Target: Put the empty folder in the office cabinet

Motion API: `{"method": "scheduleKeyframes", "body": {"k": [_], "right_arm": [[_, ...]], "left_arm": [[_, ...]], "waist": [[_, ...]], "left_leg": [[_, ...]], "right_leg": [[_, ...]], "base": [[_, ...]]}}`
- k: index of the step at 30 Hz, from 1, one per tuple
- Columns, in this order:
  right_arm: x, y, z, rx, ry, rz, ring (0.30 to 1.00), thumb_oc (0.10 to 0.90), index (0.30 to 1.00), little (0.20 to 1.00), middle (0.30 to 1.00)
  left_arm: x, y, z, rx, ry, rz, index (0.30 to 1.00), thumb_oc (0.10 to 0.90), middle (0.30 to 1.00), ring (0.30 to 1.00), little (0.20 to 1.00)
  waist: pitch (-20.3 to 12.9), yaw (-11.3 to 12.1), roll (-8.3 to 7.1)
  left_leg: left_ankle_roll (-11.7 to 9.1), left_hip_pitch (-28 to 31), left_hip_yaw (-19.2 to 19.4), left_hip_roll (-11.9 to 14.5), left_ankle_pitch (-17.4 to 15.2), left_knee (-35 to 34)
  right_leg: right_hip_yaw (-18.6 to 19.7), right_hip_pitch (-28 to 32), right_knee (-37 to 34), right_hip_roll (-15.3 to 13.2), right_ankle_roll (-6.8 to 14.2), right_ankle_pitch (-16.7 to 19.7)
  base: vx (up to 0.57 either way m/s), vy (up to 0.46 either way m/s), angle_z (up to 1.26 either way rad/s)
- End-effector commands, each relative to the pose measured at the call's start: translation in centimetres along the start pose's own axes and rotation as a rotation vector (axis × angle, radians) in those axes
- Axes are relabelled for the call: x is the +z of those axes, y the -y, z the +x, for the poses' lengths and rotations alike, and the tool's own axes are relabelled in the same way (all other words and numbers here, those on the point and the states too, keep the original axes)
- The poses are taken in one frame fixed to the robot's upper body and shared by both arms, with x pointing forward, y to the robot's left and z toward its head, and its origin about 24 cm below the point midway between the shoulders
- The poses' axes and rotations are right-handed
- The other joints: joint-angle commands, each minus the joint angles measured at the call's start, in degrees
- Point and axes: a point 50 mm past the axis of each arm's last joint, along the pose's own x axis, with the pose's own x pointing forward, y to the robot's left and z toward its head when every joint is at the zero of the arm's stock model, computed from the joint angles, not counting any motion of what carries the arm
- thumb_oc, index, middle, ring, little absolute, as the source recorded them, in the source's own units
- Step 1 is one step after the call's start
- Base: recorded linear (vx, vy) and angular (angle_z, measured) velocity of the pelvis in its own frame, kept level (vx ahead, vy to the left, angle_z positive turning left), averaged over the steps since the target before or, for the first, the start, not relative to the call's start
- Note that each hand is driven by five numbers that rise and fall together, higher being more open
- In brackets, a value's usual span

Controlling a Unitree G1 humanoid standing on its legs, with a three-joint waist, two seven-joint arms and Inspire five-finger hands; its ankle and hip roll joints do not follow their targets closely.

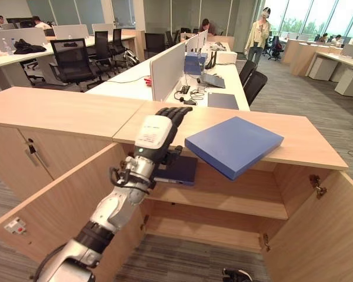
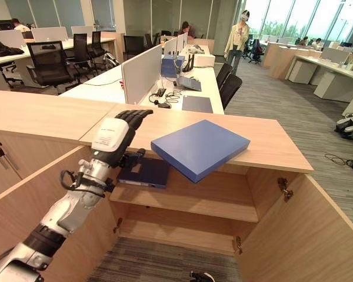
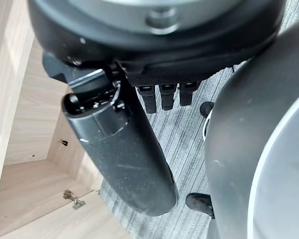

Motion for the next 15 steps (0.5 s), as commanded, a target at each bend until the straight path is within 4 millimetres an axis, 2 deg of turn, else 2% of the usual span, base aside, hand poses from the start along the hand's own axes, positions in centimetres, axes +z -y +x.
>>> {"method": "scheduleKeyframes", "body": {"k": [1, 4, 9, 13, 15], "right_arm": [[-0.9, -0.3, 0.0, 0.015, -0.048, -0.014, 0.9, 0.8, 0.9, 0.9, 0.9], [-1.2, -0.1, -0.1, 0.017, -0.056, 0.009, 0.9, 0.8, 0.9, 0.9, 0.9], [-1.9, 1.2, -0.3, 0.003, -0.058, 0.09, 0.9, 0.8, 0.9, 0.9, 0.9], [-2.1, 1.8, -0.4, -0.008, -0.058, 0.122, 0.9, 0.8, 0.9, 0.9, 0.9], [-2.7, 2.3, -0.5, -0.014, -0.074, 0.133, 0.9, 0.8, 0.9, 0.9, 0.9]], "left_arm": [[2.6, -7.4, 3.5, 0.345, 0.169, -0.108, 0.9, 0.8, 0.9, 0.9, 0.9], [2.7, -8.9, 3.0, 0.41, 0.183, -0.159, 0.9, 0.8, 0.9, 0.9, 0.9], [4.2, -12.2, 2.0, 0.401, 0.343, -0.267, 0.9, 0.8, 0.9, 0.9, 0.9], [4.8, -12.6, 1.3, 0.362, 0.398, -0.354, 0.9, 0.8, 0.9, 0.9, 0.9], [5.7, -12.4, 1.1, 0.301, 0.456, -0.415, 0.9, 0.8, 0.9, 0.9, 0.9]], "waist": [[1.29, 0.75, 0.51], [1.13, 1.11, 0.69], [0.87, 0.89, 1.8], [0.99, 0.6, 2.5], [1.28, 0.22, 3.1]], "left_leg": [[2.06, -0.46, -0.35, -4.31, -5.2, -0.13], [2.28, -0.55, -0.6, -4.76, -5.41, -0.13], [2.8, -0.04, -0.72, -5.93, -6.01, -0.13], [3.3, 0.28, -0.58, -6.64, -6.55, -0.13], [3.86, 0.87, -0.07, -7.38, -7.15, -0.13]], "right_leg": [[-4.92, 4.84, 0.42, 1.24, 2.24, -6.02], [-5.25, 4.95, 0.42, 0.8, 2.6, -5.81], [-5.82, 5.35, 0.42, -0.59, 3.53, -4.9], [-5.95, 5.44, 0.42, -1.45, 4.0, -4.3], [-5.8, 5.53, 0.42, -2.31, 4.7, -3.83]], "base": [[0.01, 0.07, 0.05], [0.02, 0.085, 0.07], [0.05, 0.091, 0.02], [0.04, 0.106, 0.0], [0.07, 0.155, -0.07]]}}
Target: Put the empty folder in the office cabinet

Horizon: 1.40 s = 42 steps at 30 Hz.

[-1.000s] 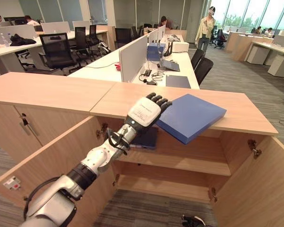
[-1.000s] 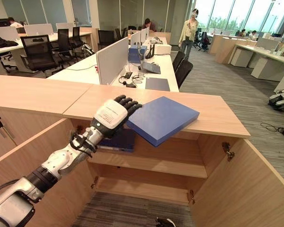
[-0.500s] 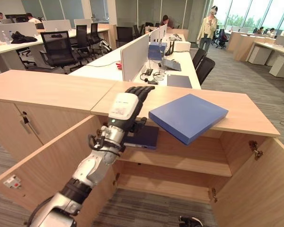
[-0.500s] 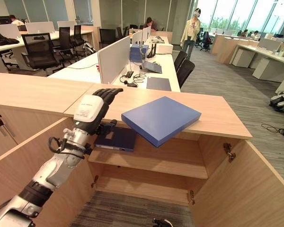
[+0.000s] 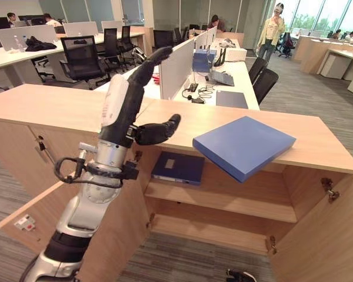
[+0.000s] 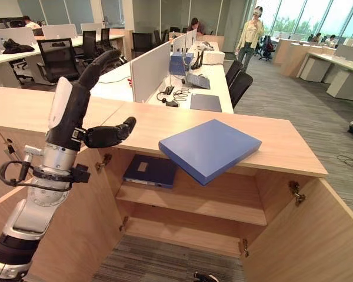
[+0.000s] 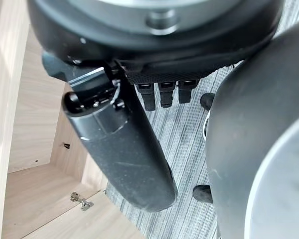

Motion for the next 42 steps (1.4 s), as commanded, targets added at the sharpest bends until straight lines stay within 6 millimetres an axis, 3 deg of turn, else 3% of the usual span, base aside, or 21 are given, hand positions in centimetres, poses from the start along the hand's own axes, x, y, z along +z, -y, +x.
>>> {"method": "scheduleKeyframes", "body": {"k": [1, 5, 7, 9, 12, 14, 18, 23, 26, 33, 39, 42], "right_arm": [[-1.3, 1.2, -0.2, -0.008, -0.062, 0.023, 0.9, 0.8, 0.9, 0.9, 0.9], [-1.5, 2.0, -0.4, -0.02, -0.069, 0.04, 0.9, 0.8, 0.9, 0.9, 0.9], [-1.4, 1.9, -0.4, -0.013, -0.066, 0.061, 0.9, 0.8, 0.9, 0.9, 0.9], [-1.4, 1.6, -0.3, -0.005, -0.063, 0.065, 0.9, 0.8, 0.9, 0.9, 0.9], [-1.1, 1.3, -0.2, 0.003, -0.047, 0.055, 0.9, 0.8, 0.9, 0.9, 0.9], [-0.7, 1.2, -0.2, 0.005, -0.038, 0.065, 0.9, 0.8, 0.9, 0.9, 0.9], [-0.7, 0.8, -0.1, 0.017, -0.037, 0.066, 0.9, 0.8, 0.9, 0.9, 0.9], [-0.5, 0.9, -0.1, 0.016, -0.028, 0.036, 0.9, 0.8, 0.9, 0.9, 0.9], [0.2, 1.2, -0.1, 0.003, 0.008, 0.03, 0.9, 0.8, 0.9, 0.9, 0.9], [0.1, 1.2, -0.1, 0.0, 0.01, -0.001, 0.9, 0.8, 0.9, 0.9, 0.9], [0.2, 0.7, -0.1, 0.008, 0.01, -0.01, 0.9, 0.8, 0.9, 0.9, 0.9], [0.2, 1.3, -0.1, -0.016, 0.01, 0.001, 0.9, 0.8, 0.9, 0.9, 0.9]], "left_arm": [[3.8, -1.8, 2.5, 0.051, 0.233, -0.084, 0.9, 0.8, 0.9, 0.9, 0.9], [3.9, -2.9, 2.4, 0.11, 0.232, -0.122, 0.9, 0.8, 0.9, 0.9, 0.9], [3.8, -4.4, 2.4, 0.194, 0.231, -0.072, 0.9, 0.8, 0.9, 0.9, 0.9], [3.8, -4.8, 2.3, 0.218, 0.23, -0.061, 0.9, 0.8, 0.9, 0.9, 0.9], [3.9, -5.8, 1.9, 0.27, 0.238, 0.0, 0.9, 0.8, 0.9, 0.9, 0.9], [3.8, -6.7, 1.4, 0.309, 0.231, 0.043, 0.9, 0.8, 0.9, 0.9, 0.9], [3.9, -7.4, 1.0, 0.365, 0.23, 0.112, 0.9, 0.8, 0.9, 0.9, 0.9], [3.4, -8.0, 0.3, 0.396, 0.196, 0.146, 0.9, 0.8, 0.9, 0.9, 0.9], [3.1, -8.6, -0.5, 0.447, 0.175, 0.142, 0.9, 0.8, 0.9, 0.9, 0.9], [2.6, -8.9, -1.5, 0.46, 0.132, 0.183, 0.9, 0.8, 0.9, 0.9, 0.9], [2.5, -9.2, -2.0, 0.454, 0.115, 0.197, 0.9, 0.8, 0.9, 0.9, 0.9], [2.8, -9.2, -2.2, 0.445, 0.119, 0.209, 0.9, 0.8, 0.9, 0.9, 0.9]], "waist": [[0.67, 0.3, 1.53], [2.77, 0.56, 2.38], [4.41, 1.24, 2.81], [4.76, 1.14, 2.66], [5.65, 0.73, 2.69], [6.5, 0.72, 2.37], [6.64, 1.33, 1.22], [5.15, 0.71, 1.5], [4.33, 0.58, 1.65], [3.09, 0.99, 1.48], [5.07, 2.99, -0.17], [6.19, 3.69, -0.56]], "left_leg": [[2.8, 0.65, 0.06, -5.23, -6.2, -0.07], [4.16, 0.88, 0.51, -6.39, -6.53, -0.07], [4.45, 2.01, 0.72, -6.53, -8.09, -0.07], [4.59, 2.28, 1.06, -6.74, -8.77, -0.07], [3.75, 2.34, 1.55, -5.62, -8.84, -0.07], [2.92, 3.67, 1.3, -5.14, -9.55, -0.07], [1.99, 5.72, 0.53, -4.88, -11.6, -0.07], [1.06, 6.51, 0.13, -2.19, -11.95, -0.07], [-0.83, 5.43, 0.86, 1.35, -11.32, -0.07], [-4.04, 6.3, 2.8, 5.74, -9.75, 0.05], [-5.71, 0.3, 3.99, 9.49, -5.94, 17.47], [-4.48, -2.31, 4.38, 9.27, -6.95, 17.23]], "right_leg": [[-5.44, 5.18, 0.43, -0.24, 3.27, -3.62], [-5.43, 1.6, 9.83, -3.77, 4.35, -3.84], [-8.22, -1.75, 19.23, -8.02, 5.66, -1.88], [-9.53, -2.99, 21.33, -9.43, 6.26, -1.6], [-10.69, -5.56, 15.84, -7.41, 5.11, -2.34], [-9.94, -8.57, 8.13, -4.65, 5.76, 0.37], [-11.21, -8.5, 2.06, -3.1, 6.18, 3.09], [-11.61, -7.57, 2.19, -0.27, 4.71, 1.67], [-11.87, -7.33, 1.62, 2.26, 3.34, -0.17], [-11.31, -6.46, 0.42, 7.05, 0.47, -4.13], [-9.75, -3.4, 0.42, 10.12, -2.66, -8.02], [-9.73, -2.49, 0.42, 9.34, -2.89, -8.71]], "base": [[0.04, 0.165, -0.09], [0.0, 0.15, -0.11], [0.09, 0.164, -0.18], [0.09, 0.052, -0.33], [0.09, -0.098, -0.15], [0.22, -0.183, -0.11], [0.26, -0.161, 0.11], [0.26, -0.171, 0.12], [0.18, -0.188, -0.03], [0.18, -0.163, 0.0], [0.07, -0.151, -0.12], [0.01, 0.003, -0.12]]}}
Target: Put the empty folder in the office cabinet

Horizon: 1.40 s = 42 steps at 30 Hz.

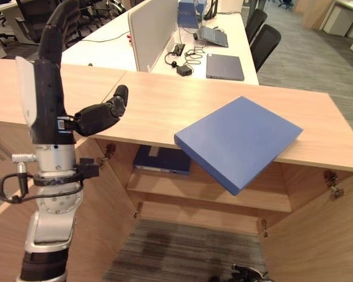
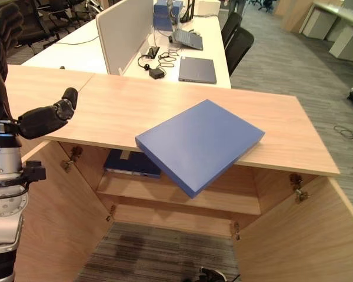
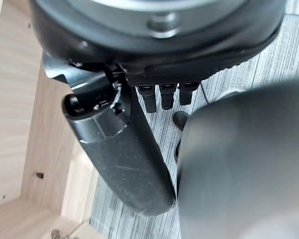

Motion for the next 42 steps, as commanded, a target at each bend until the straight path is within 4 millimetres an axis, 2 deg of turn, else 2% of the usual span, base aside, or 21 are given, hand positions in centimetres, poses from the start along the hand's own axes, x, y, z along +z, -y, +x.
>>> {"method": "scheduleKeyframes", "body": {"k": [1, 2, 3, 4, 6, 8, 10, 11, 13, 16, 19, 20, 21, 26, 29, 30, 37, 42], "right_arm": [[-0.4, 1.0, -0.2, -0.04, -0.008, -0.003, 0.9, 0.8, 0.9, 0.9, 0.9], [-0.3, 1.4, -0.2, -0.05, -0.003, -0.004, 0.9, 0.8, 0.9, 0.9, 0.9], [-0.2, 1.4, -0.2, -0.05, -0.001, -0.003, 0.9, 0.8, 0.9, 0.9, 0.9], [0.1, 1.8, -0.2, -0.058, 0.006, -0.018, 0.9, 0.8, 0.9, 0.9, 0.9], [0.5, 2.3, -0.3, -0.067, 0.012, -0.04, 0.9, 0.8, 0.9, 0.9, 0.9], [0.6, 2.3, -0.3, -0.064, 0.012, -0.053, 0.9, 0.8, 0.9, 0.9, 0.9], [0.4, 2.4, -0.3, -0.062, 0.002, -0.068, 0.9, 0.8, 0.9, 0.9, 0.9], [-0.2, 2.8, -0.4, -0.069, -0.016, -0.058, 0.9, 0.8, 0.9, 0.9, 0.9], [-0.6, 2.7, -0.5, -0.063, -0.028, -0.048, 0.9, 0.8, 0.9, 0.9, 0.9], [-1.5, 2.3, -0.5, -0.043, -0.06, -0.068, 0.9, 0.8, 0.9, 0.9, 0.9], [-1.3, 2.1, -0.5, -0.036, -0.055, -0.072, 0.9, 0.8, 0.9, 0.9, 0.9], [-1.1, 2.1, -0.4, -0.033, -0.051, -0.074, 0.9, 0.8, 0.9, 0.9, 0.9], [-1.0, 2.0, -0.4, -0.027, -0.051, -0.084, 0.9, 0.8, 0.9, 0.9, 0.9], [-1.1, 1.1, -0.3, 0.011, -0.061, -0.13, 0.9, 0.8, 0.9, 0.9, 0.9], [-0.6, 0.5, -0.1, 0.031, -0.047, -0.162, 0.9, 0.8, 0.9, 0.9, 0.9], [0.0, -0.2, 0.0, 0.052, -0.034, -0.19, 0.9, 0.8, 0.9, 0.9, 0.9], [-0.3, -0.9, 0.1, 0.064, -0.043, -0.22, 0.9, 0.8, 0.9, 0.9, 0.9], [-0.5, -1.1, 0.1, 0.068, -0.053, -0.226, 0.9, 0.8, 0.9, 0.9, 0.9]], "left_arm": [[3.3, -2.2, 1.4, 0.106, 0.209, 0.025, 0.9, 0.8, 0.9, 0.9, 0.9], [3.1, -2.2, 1.3, 0.09, 0.2, 0.034, 0.9, 0.8, 0.9, 0.9, 0.9], [3.2, -2.2, 1.3, 0.09, 0.201, 0.033, 0.9, 0.8, 0.9, 0.9, 0.9], [3.1, -2.0, 1.1, 0.037, 0.19, 0.025, 0.9, 0.8, 0.9, 0.9, 0.9], [3.0, -1.9, 1.0, -0.016, 0.184, 0.013, 0.9, 0.8, 0.9, 0.9, 0.9], [3.1, -1.7, 1.1, -0.056, 0.19, -0.001, 0.9, 0.8, 0.9, 0.9, 0.9], [3.3, -1.3, 0.7, -0.165, 0.189, -0.009, 0.9, 0.8, 0.9, 0.9, 0.9], [3.8, -1.1, 0.4, -0.258, 0.201, -0.017, 0.9, 0.8, 0.9, 0.9, 0.9], [4.0, -0.9, 0.2, -0.303, 0.203, -0.022, 0.9, 0.8, 0.9, 0.9, 0.9], [4.4, -0.5, -0.3, -0.393, 0.208, -0.049, 0.9, 0.8, 0.9, 0.9, 0.9], [4.8, -0.2, -0.5, -0.425, 0.22, -0.069, 0.9, 0.8, 0.9, 0.9, 0.9], [5.0, -0.1, -0.6, -0.448, 0.225, -0.08, 0.9, 0.8, 0.9, 0.9, 0.9], [5.2, 0.0, -0.6, -0.471, 0.233, -0.092, 0.9, 0.8, 0.9, 0.9, 0.9], [6.9, 0.5, -0.8, -0.647, 0.291, -0.104, 0.9, 0.8, 0.9, 0.9, 0.9], [8.1, 1.6, -0.9, -0.732, 0.337, -0.202, 0.9, 0.8, 0.9, 0.9, 0.9], [9.1, 2.9, -1.2, -0.779, 0.372, -0.31, 0.9, 0.8, 0.9, 0.9, 0.9], [10.0, 5.1, -1.6, -0.873, 0.406, -0.419, 0.9, 0.8, 0.9, 0.9, 0.9], [9.9, 5.9, -1.7, -0.906, 0.395, -0.444, 0.9, 0.8, 0.9, 0.9, 0.9]], "waist": [[3.54, 1.92, 0.51], [4.26, 2.38, 0.03], [4.17, 2.25, -0.16], [5.62, 3.35, -0.48], [6.98, 5.04, -0.41], [7.14, 5.52, -0.02], [6.19, 5.86, 1.09], [4.63, 5.33, 2.17], [3.88, 4.98, 2.4], [2.1, 4.11, 3.06], [1.76, 3.98, 3.15], [1.92, 4.1, 3.24], [1.55, 4.13, 3.23], [0.97, 4.76, 2.55], [0.75, 4.88, 1.74], [0.69, 4.48, 1.22], [0.53, 3.66, 1.0], [0.34, 3.26, 1.02]], "left_leg": [[1.2, 0.13, 1.63, -0.22, -3.83, 5.21], [1.77, -3.09, 0.34, -1.39, -4.37, 4.68], [1.98, -3.53, 0.16, -1.65, -4.39, 4.97], [1.87, -9.02, -2.11, -2.87, -2.05, 3.99], [1.36, -14.25, -5.67, -4.7, 1.88, 3.28], [1.08, -14.84, -6.48, -5.09, 3.66, 1.64], [1.46, -11.76, -6.68, -5.44, 4.42, -4.02], [1.71, -8.28, -6.48, -6.17, 5.06, -8.73], [1.82, -6.63, -5.98, -6.49, 5.69, -10.84], [2.36, -4.0, -4.92, -7.5, 4.24, -11.19], [2.62, -3.19, -4.55, -7.85, 3.66, -11.19], [3.18, -3.39, -3.75, -8.12, 4.6, -11.19], [2.98, -2.7, -4.53, -8.11, 3.26, -11.19], [3.64, -1.14, -4.49, -8.61, 2.12, -11.19], [3.87, -0.8, -4.48, -8.82, 1.86, -11.19], [4.05, -0.79, -4.47, -8.82, 1.78, -11.19], [4.24, -0.76, -4.37, -8.76, 1.69, -11.19], [4.4, -0.67, -4.28, -8.82, 1.56, -11.19]], "right_leg": [[1.24, 2.42, -0.04, 1.24, 2.5, -6.0], [1.78, 2.8, -0.04, 0.38, 2.72, -6.19], [1.66, 2.6, -0.04, 0.1, 2.78, -6.22], [2.43, 3.17, -0.04, -0.2, 3.1, -6.28], [4.02, 3.91, -0.04, -0.26, 2.84, -6.44], [4.38, 3.81, -0.04, -0.11, 2.72, -6.47], [4.92, 4.4, -0.04, 0.24, 3.12, -6.6], [5.06, 4.83, -0.04, -0.05, 3.44, -6.8], [4.97, 5.23, -0.04, -0.32, 3.68, -6.78], [5.23, 6.14, -0.04, -1.21, 4.07, -7.0], [5.32, 6.52, -0.04, -1.54, 4.33, -6.89], [4.27, 6.2, -0.04, -1.91, 4.25, -5.89], [5.25, 6.83, -0.04, -1.81, 4.62, -6.77], [4.95, 8.23, -0.04, -2.09, 5.18, -6.86], [4.76, 8.44, -0.04, -2.06, 5.37, -6.68], [4.73, 8.4, -0.04, -2.04, 5.45, -6.5], [4.8, 8.21, -0.04, -1.97, 5.52, -6.38], [4.99, 8.11, -0.04, -1.92, 5.61, -6.29]], "base": [[0.0, 0.083, -0.03], [-0.01, 0.07, -0.05], [-0.01, 0.085, 0.0], [-0.01, 0.065, 0.05], [-0.02, 0.047, 0.14], [0.02, 0.058, -0.36], [0.14, 0.166, -0.52], [0.15, 0.156, -0.45], [0.12, 0.136, -0.44], [0.12, 0.14, -0.06], [0.02, 0.093, 0.13], [0.02, 0.052, 0.08], [0.04, 0.086, 0.09], [0.05, 0.05, 0.08], [0.01, 0.016, 0.04], [0.0, 0.0, 0.0], [0.0, -0.007, -0.07], [0.0, 0.0, 0.0]]}}
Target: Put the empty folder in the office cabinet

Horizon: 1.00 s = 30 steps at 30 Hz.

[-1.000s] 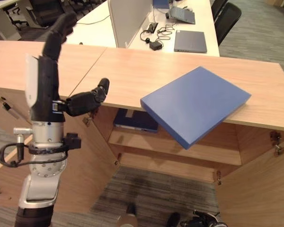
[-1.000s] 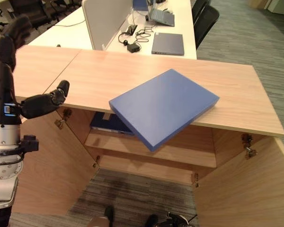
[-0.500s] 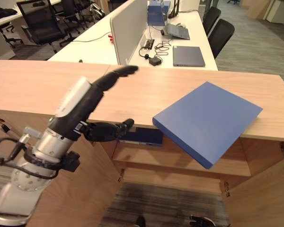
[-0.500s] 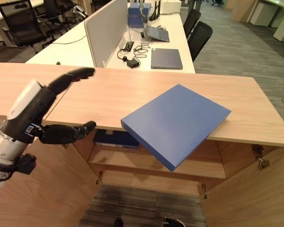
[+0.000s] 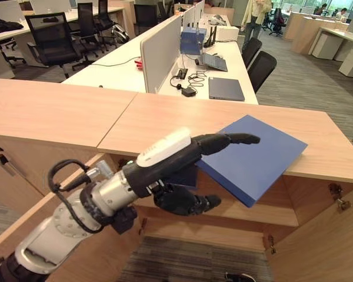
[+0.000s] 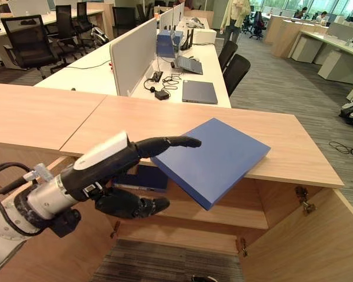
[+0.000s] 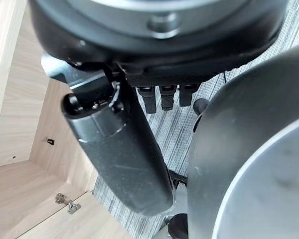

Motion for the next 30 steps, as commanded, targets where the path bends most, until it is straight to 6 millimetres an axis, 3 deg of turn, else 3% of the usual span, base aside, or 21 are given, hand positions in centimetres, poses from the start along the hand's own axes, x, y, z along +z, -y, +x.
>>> {"method": "scheduleKeyframes", "body": {"k": [1, 9, 17, 30], "right_arm": [[0.1, -0.6, 0.1, 0.018, -0.014, -0.078, 0.9, 0.8, 0.9, 0.9, 0.9], [-0.4, -0.4, 0.0, 0.011, -0.013, -0.094, 0.9, 0.8, 0.9, 0.9, 0.9], [1.5, 0.4, 0.1, -0.031, 0.021, -0.072, 0.9, 0.8, 0.9, 0.9, 0.9], [1.6, 0.8, 0.1, -0.051, 0.023, -0.073, 0.9, 0.8, 0.9, 0.9, 0.9]], "left_arm": [[1.7, -1.8, 1.4, 0.081, 0.15, 0.041, 0.9, 0.8, 0.9, 0.9, 0.9], [0.0, -1.1, 2.9, 0.093, 0.114, 0.122, 0.9, 0.8, 0.9, 0.9, 0.9], [-2.2, -1.9, 3.8, 0.094, -0.006, 0.428, 0.9, 0.8, 0.9, 0.9, 0.9], [-3.4, -0.8, 4.7, -0.009, -0.044, 0.487, 0.9, 0.8, 0.9, 0.9, 0.9]], "waist": [[1.11, -0.81, -0.18], [1.23, -2.02, -0.33], [0.42, -2.37, -0.41], [-0.3, -3.45, -0.52]], "left_leg": [[-0.4, 2.21, 1.45, -0.6, -6.17, -0.23], [0.1, 1.28, 2.13, -0.87, -4.96, -0.23], [0.19, 1.19, 2.2, -0.92, -5.1, -0.23], [0.42, 1.07, 2.46, -1.04, -5.31, -0.23]], "right_leg": [[-1.03, 1.96, 0.4, 2.49, 0.79, -5.17], [-1.86, 1.04, 0.4, 2.26, 0.49, -4.31], [-1.61, 0.72, 0.4, 2.25, 0.4, -4.28], [-1.33, 0.38, 0.4, 2.15, 0.59, -4.02]], "base": [[0.0, 0.0, 0.0], [-0.04, 0.007, 0.0], [0.0, 0.002, -0.02], [0.0, 0.0, -0.01]]}}
